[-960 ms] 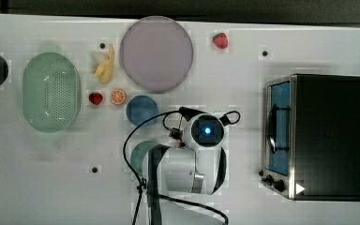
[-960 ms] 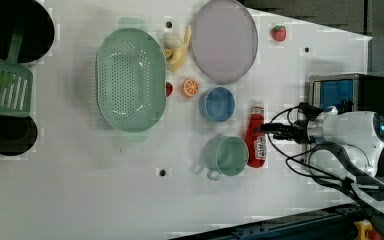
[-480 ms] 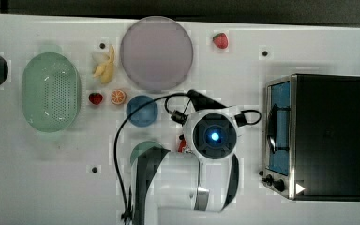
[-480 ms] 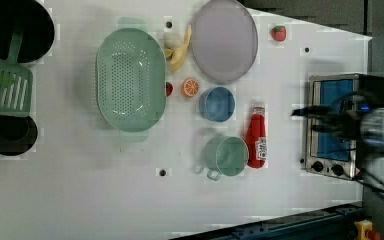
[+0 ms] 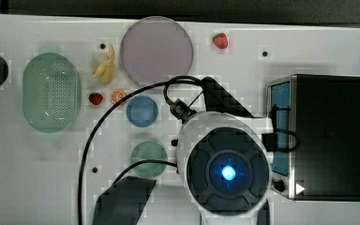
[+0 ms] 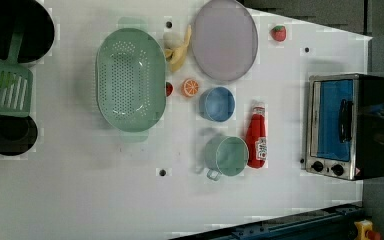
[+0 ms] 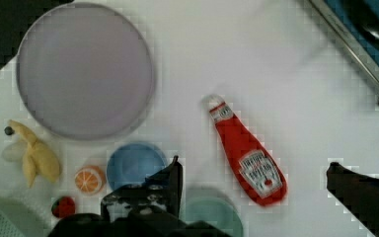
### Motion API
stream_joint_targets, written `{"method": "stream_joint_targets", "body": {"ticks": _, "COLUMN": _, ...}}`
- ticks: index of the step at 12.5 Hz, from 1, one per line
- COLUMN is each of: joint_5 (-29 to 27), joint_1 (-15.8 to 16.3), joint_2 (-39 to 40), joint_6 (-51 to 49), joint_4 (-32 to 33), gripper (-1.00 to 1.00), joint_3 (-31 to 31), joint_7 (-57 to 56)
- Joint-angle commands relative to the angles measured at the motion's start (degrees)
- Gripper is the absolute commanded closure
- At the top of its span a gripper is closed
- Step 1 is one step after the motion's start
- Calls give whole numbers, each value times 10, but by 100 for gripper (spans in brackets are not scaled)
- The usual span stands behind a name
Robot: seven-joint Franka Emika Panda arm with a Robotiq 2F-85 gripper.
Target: Pick ketchup from plate and place it on table.
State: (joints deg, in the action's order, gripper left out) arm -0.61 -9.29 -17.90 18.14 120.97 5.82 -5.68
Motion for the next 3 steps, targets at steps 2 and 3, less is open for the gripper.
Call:
{"method": "stream_joint_targets", "body": {"ticks": 2, "joint_5": -2, "joint_1": -1, "joint_2": 10, "joint_6": -115, "joint_4": -44, "gripper": -100, "joint_3": 3, "joint_7": 55}}
{"method": "stream_joint_targets", "body": {"ticks": 3, "joint_5": -2, "joint_1": -1, "joint_2": 10, "joint_6": -109, "joint_4": -48, "gripper": -100, "joint_3": 3, "joint_7": 55}}
